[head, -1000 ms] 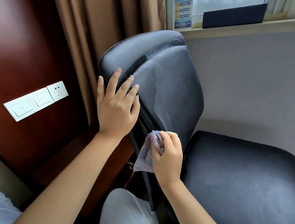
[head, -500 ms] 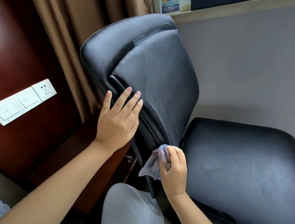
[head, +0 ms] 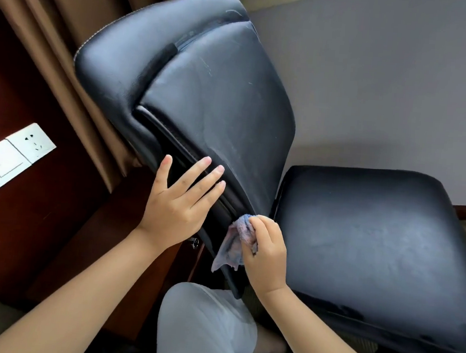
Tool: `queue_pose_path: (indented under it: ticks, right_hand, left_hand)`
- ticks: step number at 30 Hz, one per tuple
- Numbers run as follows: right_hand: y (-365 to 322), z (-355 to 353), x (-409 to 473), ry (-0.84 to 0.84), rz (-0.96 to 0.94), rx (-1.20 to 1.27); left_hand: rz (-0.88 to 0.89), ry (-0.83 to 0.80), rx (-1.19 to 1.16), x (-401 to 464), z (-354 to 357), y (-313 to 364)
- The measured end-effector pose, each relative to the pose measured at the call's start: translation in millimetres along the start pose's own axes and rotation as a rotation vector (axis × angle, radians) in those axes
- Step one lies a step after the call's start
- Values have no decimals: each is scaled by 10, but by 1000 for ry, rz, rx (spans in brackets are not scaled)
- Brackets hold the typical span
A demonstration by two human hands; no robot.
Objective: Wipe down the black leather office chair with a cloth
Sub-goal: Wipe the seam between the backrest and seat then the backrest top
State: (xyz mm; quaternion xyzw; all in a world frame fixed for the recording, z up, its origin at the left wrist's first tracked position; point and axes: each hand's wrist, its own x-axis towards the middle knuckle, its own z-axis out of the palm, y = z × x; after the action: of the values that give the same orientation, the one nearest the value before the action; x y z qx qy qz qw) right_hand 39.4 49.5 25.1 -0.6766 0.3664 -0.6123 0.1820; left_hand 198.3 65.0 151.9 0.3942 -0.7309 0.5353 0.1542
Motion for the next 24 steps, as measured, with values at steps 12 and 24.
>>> queue_pose_path:
  ticks: [12,24]
  right_hand:
    - [-215,-88,25,10,135,104]
    - [82,-32,-192,18,132,44]
  left_hand:
    - [80,-15,-67,-48,59,107]
    - [57,7,-113,-81,104,124]
